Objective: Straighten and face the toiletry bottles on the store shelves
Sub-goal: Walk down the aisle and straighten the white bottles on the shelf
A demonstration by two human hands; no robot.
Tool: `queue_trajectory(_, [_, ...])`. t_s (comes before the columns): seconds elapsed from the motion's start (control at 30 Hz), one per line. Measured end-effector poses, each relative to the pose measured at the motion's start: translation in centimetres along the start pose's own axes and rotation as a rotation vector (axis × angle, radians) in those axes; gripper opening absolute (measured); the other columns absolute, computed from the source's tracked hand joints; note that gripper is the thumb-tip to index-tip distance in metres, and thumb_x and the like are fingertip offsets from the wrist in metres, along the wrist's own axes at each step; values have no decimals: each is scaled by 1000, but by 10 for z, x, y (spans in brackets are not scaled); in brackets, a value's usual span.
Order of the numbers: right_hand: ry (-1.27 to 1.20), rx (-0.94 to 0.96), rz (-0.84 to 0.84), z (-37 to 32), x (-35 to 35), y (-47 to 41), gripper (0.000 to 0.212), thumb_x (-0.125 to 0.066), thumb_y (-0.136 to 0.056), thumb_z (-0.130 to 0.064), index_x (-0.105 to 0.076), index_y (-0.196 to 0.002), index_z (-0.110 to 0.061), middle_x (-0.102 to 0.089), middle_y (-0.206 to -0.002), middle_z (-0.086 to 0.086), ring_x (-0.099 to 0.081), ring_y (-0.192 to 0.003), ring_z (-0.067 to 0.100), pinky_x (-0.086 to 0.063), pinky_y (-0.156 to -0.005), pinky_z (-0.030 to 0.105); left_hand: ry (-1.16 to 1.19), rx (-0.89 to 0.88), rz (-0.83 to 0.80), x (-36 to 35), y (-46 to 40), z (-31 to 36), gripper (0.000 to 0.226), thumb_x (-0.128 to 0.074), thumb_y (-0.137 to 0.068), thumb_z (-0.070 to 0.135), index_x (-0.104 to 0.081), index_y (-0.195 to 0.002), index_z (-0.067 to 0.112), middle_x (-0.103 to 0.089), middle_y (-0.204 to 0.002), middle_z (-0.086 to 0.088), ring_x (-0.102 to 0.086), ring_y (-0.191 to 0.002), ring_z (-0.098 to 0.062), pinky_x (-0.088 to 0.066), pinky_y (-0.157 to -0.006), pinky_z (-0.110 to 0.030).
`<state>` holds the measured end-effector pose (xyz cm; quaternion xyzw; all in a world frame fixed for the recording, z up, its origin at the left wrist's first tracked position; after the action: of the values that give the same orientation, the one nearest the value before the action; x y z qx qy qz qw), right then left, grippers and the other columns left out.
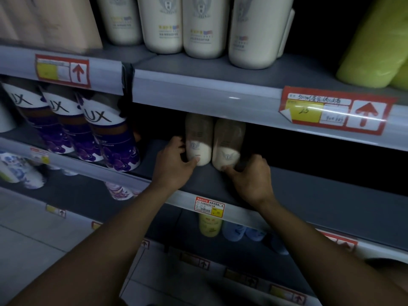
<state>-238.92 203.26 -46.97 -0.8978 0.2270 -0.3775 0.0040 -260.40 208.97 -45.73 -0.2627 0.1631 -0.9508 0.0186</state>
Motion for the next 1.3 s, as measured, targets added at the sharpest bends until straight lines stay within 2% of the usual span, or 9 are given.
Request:
queue_trajectory(0.1, [-3,32,-8,4,13,8,55,-82,-75,-48,-66,-110,-9,-70,-110,11,-65,-108,28,-54,-89,35,-17,-7,37,13,5,9,36,-83,-82,10,-68,-115,15,-72,-108,6,-71,-96,-12,-59,-87,-32])
queue_trajectory(0.2, [-60,86,-5,0,34,22,51,-85,-82,-27,-62,-124,-11,-70,-112,8,-68,-102,25,-52,-87,31,-36,-9,47,27,14,18,33,-81,-84,6,-73,-115,14,-75,-105,2,-71,-90,-12,-60,-89,-34])
queue_trajectory(0.33, [-60,188,-37,-2,59,38,35,-82,-83,-20,-64,-113,-21,-69,-93,-7,-67,-81,11,-50,-76,24,-59,-17,47,38,31,31,23,-72,-85,14,-75,-90,36,-77,-88,12,-73,-84,-8,-62,-86,-38])
queue_trajectory(0.43, [-55,217,-35,4,77,50,30,-81,-82,-21,-63,-105,-28,-69,-86,-14,-66,-76,8,-50,-73,26,-49,-33,58,40,45,55,26,-63,-81,19,-73,-86,42,-78,-84,15,-74,-81,-5,-62,-81,-34])
queue_trajectory(0.53, [-53,183,-17,16,94,67,29,-83,-81,-20,-61,-97,-32,-67,-78,-18,-67,-75,9,-46,-70,26,-13,-76,40,37,67,79,19,-65,-82,18,-75,-86,34,-77,-83,16,-72,-81,2,-60,-80,-31])
queue_trajectory(0.67, [-78,180,-54,25,110,89,35,-83,-79,-15,-62,-90,-40,-70,-81,-28,-67,-75,-7,-49,-70,19,-41,-127,-15,40,103,91,27,-70,-86,9,-73,-90,36,-75,-83,23,-71,-79,4,-59,-76,-27])
queue_trajectory(0.8, [-107,203,-42,17,128,110,40,-82,-77,-6,-68,-83,-42,-72,-77,-23,-69,-74,-6,-49,-69,8,-7,-103,-12,53,130,97,29,-71,-90,8,-73,-89,38,-74,-84,23,-70,-80,2,-57,-72,-25])
queue_trajectory(0.97, [-215,377,-3,-33,158,138,38,-71,-74,-17,-68,-99,-45,-73,-79,-14,-68,-63,6,-54,-59,19,45,-139,71,79,137,121,29,-71,-92,6,-73,-92,35,-74,-83,19,-71,-79,-1,-58,-72,-26])
queue_trajectory(1.3, [-178,618,46,-139,207,139,17,-69,-87,-20,-66,-101,-30,-65,-87,-13,-64,-82,11,-50,-69,18,110,-291,224,133,103,202,27,-67,-89,-5,-70,-103,18,-68,-90,3,-64,-86,-10,-56,-72,-21])
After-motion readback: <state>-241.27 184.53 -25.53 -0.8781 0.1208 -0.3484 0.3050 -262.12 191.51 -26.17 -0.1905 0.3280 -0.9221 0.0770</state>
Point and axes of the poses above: each hand's wrist, its own y-axis away from the middle knuckle, its own x-axis out of the back of the hand, z = x × y, the point moved 3 cm from there along -y, towards the middle knuckle
